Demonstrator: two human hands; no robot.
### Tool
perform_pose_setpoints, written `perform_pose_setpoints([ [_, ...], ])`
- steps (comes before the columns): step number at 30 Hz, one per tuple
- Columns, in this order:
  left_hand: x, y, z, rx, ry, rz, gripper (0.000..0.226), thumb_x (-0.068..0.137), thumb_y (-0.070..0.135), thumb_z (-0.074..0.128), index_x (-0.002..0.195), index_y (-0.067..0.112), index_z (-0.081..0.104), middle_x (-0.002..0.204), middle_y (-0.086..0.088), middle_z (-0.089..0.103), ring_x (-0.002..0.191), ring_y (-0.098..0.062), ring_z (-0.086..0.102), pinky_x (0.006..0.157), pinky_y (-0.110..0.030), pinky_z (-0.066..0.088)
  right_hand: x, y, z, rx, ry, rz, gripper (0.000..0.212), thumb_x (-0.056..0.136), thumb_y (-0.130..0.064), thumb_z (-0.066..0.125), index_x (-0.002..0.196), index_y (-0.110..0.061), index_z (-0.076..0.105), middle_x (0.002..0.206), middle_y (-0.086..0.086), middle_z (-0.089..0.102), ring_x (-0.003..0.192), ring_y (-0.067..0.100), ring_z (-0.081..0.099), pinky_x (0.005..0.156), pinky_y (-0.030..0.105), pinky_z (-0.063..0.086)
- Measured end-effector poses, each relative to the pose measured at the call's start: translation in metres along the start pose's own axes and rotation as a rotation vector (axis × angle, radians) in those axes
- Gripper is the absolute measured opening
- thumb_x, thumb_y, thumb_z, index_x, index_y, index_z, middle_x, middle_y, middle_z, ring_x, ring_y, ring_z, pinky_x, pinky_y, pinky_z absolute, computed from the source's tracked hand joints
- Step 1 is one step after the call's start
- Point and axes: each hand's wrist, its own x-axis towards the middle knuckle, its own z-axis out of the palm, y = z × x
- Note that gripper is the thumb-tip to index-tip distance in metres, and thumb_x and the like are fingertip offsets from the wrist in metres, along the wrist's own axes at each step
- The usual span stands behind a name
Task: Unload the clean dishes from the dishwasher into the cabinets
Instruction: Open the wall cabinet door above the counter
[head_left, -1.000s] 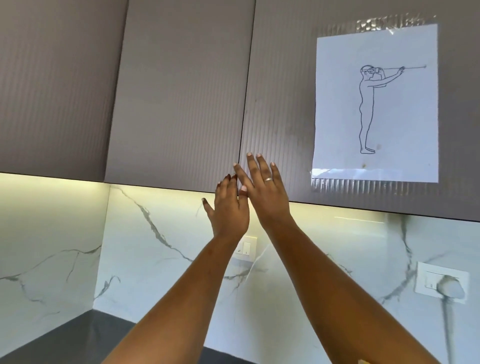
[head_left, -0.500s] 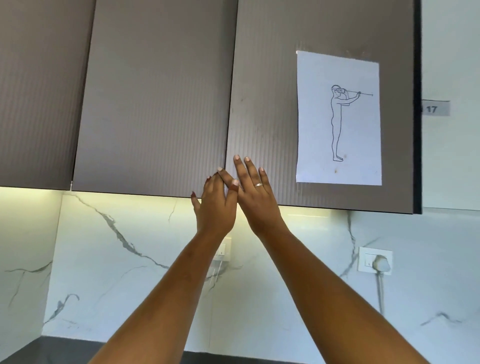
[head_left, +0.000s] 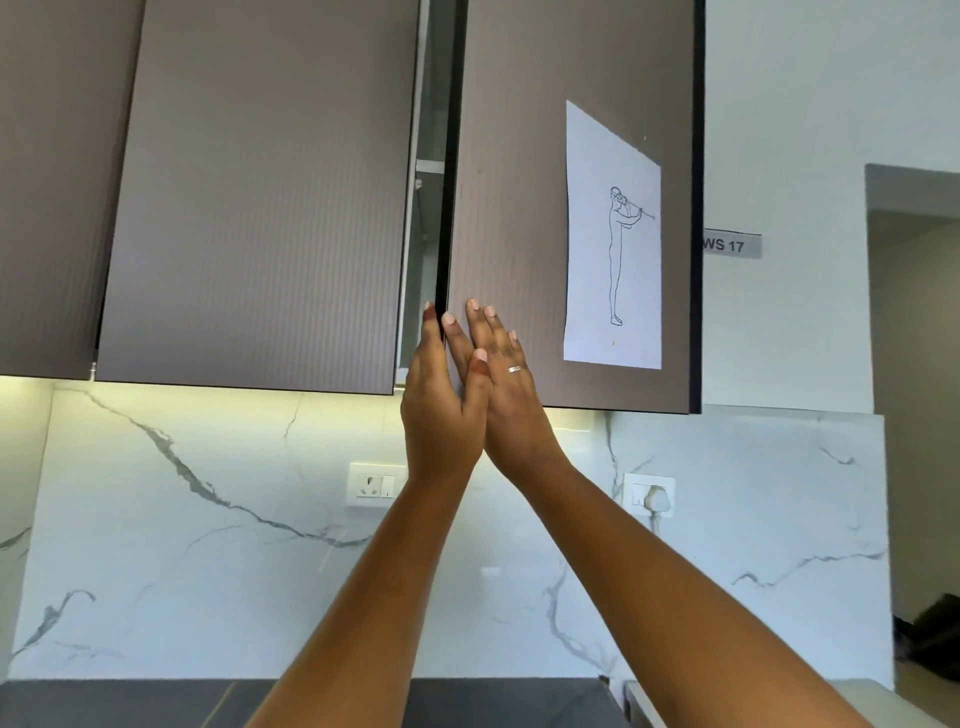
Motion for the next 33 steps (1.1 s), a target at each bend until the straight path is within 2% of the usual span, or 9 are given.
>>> perform_pose_setpoints([
  [7,-0.024,0.063,0.000,0.027,0.063,0.049,0.065,0.089,0.039,0.047,0.142,0.003,0.036,0.141,-0.011,0.048,0.128,-0.029,0.049,0.101,-0.028,0.037,-0.014,0.006,-0.047,0.107,0.068,0.021,0.065,0.101,-0.025,0.039,0.146,-0.038,-0.007,0.156,-0.011,-0.005,0.145,0.005,-0.011,0.118,0.024,-0.005],
  [11,-0.042,0.110,0.006,0.017,0.064,0.095,0.065,0.090,0.036,0.050,0.144,0.005,0.032,0.141,-0.009,0.048,0.127,-0.024,0.051,0.099,-0.019,0.039,-0.028,0.014,-0.091,0.198,0.079,0.036,0.071,0.102,-0.018,0.039,0.146,-0.042,-0.012,0.155,-0.016,-0.013,0.146,0.011,-0.008,0.120,0.034,0.002],
  [14,-0.058,0.141,0.014,0.002,0.040,0.127,0.063,0.091,0.034,0.051,0.144,0.006,0.031,0.141,-0.008,0.049,0.125,-0.020,0.052,0.097,-0.007,0.031,-0.045,0.017,-0.124,0.255,0.112,0.092,0.058,0.102,-0.032,0.032,0.147,-0.032,-0.004,0.156,-0.007,-0.006,0.147,0.015,-0.003,0.120,0.026,0.002],
  [17,-0.073,0.174,0.021,0.002,0.009,0.147,0.064,0.093,0.035,0.050,0.147,0.010,0.025,0.142,-0.007,0.047,0.125,-0.021,0.052,0.096,-0.010,0.034,-0.062,0.016,-0.161,0.356,0.093,0.164,0.055,0.098,-0.050,0.023,0.144,-0.031,0.000,0.155,-0.007,-0.001,0.147,0.015,0.002,0.120,0.026,0.007],
  [21,-0.087,0.208,0.024,-0.041,-0.093,0.120,0.069,0.092,0.045,0.048,0.149,0.019,0.017,0.146,-0.001,0.043,0.129,-0.018,0.048,0.097,-0.013,0.036,-0.072,0.024,-0.207,0.399,0.097,0.186,0.056,0.093,-0.049,0.032,0.143,-0.033,0.011,0.158,0.000,0.011,0.146,0.012,0.010,0.117,0.018,0.011],
  [25,-0.092,0.230,0.022,-0.097,-0.195,0.113,0.063,0.093,0.045,0.045,0.148,0.022,0.024,0.138,-0.001,0.053,0.122,-0.016,0.055,0.097,-0.017,0.044,-0.069,0.032,-0.240,0.433,0.179,0.242,0.055,0.093,-0.049,0.033,0.142,-0.032,0.017,0.155,-0.002,0.022,0.144,0.009,0.019,0.117,0.020,0.016],
  [27,-0.094,0.239,0.023,-0.133,-0.255,0.120,0.058,0.094,0.043,0.044,0.147,0.023,0.029,0.136,0.000,0.055,0.118,-0.015,0.057,0.096,-0.025,0.049,-0.071,0.040,-0.253,0.346,0.213,0.249,0.057,0.094,-0.049,0.031,0.145,-0.028,0.019,0.154,-0.005,0.022,0.143,0.006,0.019,0.115,0.012,0.014],
  [30,-0.100,0.256,0.030,-0.172,-0.366,0.143,0.055,0.095,0.040,0.044,0.146,0.025,0.030,0.143,0.004,0.048,0.126,-0.013,0.051,0.100,-0.031,0.047,-0.085,0.052,-0.269,0.232,0.264,0.314,0.063,0.093,-0.052,0.029,0.148,-0.022,0.022,0.152,-0.008,0.028,0.140,0.006,0.026,0.108,0.001,0.016],
  [33,-0.111,0.271,0.043,-0.213,-0.476,0.158,0.052,0.098,0.037,0.039,0.148,0.026,0.026,0.152,0.010,0.032,0.136,-0.008,0.036,0.108,-0.031,0.039,-0.099,0.057,-0.279,0.247,0.342,0.436,0.061,0.093,-0.051,0.026,0.148,-0.026,0.023,0.150,-0.004,0.036,0.136,0.007,0.034,0.105,0.007,0.024],
])
